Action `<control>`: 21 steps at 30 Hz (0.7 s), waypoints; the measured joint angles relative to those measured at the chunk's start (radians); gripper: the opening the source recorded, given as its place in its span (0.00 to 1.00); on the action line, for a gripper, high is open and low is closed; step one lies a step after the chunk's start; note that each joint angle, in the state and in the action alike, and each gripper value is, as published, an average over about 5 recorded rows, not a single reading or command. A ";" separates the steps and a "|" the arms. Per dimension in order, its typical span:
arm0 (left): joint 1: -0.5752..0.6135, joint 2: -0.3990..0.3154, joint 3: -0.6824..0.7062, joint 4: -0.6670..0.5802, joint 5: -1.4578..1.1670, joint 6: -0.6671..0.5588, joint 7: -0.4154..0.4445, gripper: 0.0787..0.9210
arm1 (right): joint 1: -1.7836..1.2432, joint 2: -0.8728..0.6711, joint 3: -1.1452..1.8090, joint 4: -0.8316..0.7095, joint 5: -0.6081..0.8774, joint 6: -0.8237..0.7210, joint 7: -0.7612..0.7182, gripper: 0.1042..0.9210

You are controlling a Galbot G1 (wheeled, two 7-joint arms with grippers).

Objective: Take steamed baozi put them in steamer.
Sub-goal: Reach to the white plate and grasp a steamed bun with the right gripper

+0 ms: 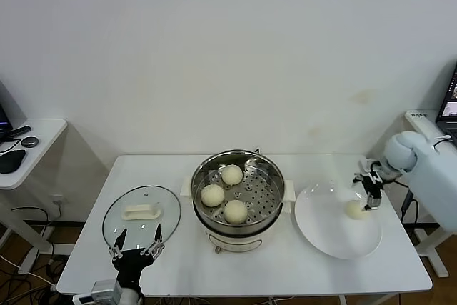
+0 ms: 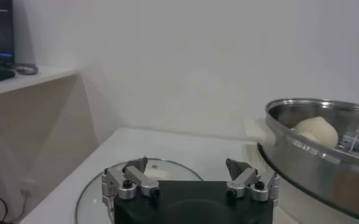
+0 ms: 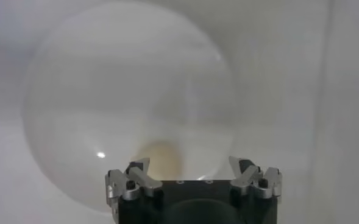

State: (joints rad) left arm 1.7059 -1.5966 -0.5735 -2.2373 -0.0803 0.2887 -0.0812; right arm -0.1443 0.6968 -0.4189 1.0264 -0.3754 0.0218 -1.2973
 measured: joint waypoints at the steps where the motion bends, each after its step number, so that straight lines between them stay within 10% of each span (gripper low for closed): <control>1: 0.000 0.000 0.000 0.000 0.001 0.000 0.000 0.88 | -0.008 0.004 0.009 -0.009 -0.005 0.004 -0.001 0.88; 21: 0.011 0.006 0.004 0.009 0.012 -0.007 0.001 0.88 | -0.069 0.092 0.110 -0.134 -0.110 0.058 0.046 0.88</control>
State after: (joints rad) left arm 1.7167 -1.5909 -0.5699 -2.2286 -0.0679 0.2814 -0.0797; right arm -0.2134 0.7888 -0.3093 0.8927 -0.4856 0.0803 -1.2510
